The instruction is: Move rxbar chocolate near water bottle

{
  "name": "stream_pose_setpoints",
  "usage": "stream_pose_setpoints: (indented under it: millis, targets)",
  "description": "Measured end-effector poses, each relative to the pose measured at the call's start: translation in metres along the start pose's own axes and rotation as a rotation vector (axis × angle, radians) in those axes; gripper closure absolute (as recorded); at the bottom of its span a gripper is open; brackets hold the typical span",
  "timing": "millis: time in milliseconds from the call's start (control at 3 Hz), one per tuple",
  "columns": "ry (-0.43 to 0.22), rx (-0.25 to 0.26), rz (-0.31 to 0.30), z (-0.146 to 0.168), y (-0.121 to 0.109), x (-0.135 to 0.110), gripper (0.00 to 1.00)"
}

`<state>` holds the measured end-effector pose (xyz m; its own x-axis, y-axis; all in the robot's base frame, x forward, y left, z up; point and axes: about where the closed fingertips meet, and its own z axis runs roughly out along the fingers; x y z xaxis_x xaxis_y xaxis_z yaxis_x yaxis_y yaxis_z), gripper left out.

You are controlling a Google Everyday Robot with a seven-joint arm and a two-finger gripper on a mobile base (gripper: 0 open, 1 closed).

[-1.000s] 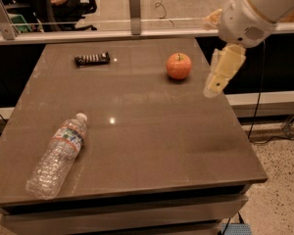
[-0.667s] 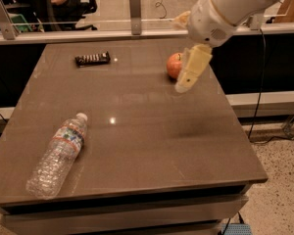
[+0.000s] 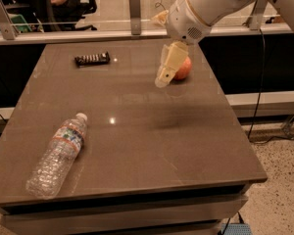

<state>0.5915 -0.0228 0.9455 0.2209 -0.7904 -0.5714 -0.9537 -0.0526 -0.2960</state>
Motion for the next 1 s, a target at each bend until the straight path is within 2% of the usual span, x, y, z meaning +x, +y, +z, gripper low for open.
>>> stream_pose_setpoints:
  millis: [333, 667, 1000]
  targets:
    - [-0.049, 0.007, 0.007, 0.011, -0.016, 0.000, 0.00]
    - [-0.095, 0.025, 0.052, 0.049, -0.055, -0.005, 0.00]
    - [-0.115, 0.022, 0.095, 0.101, -0.086, -0.011, 0.00]
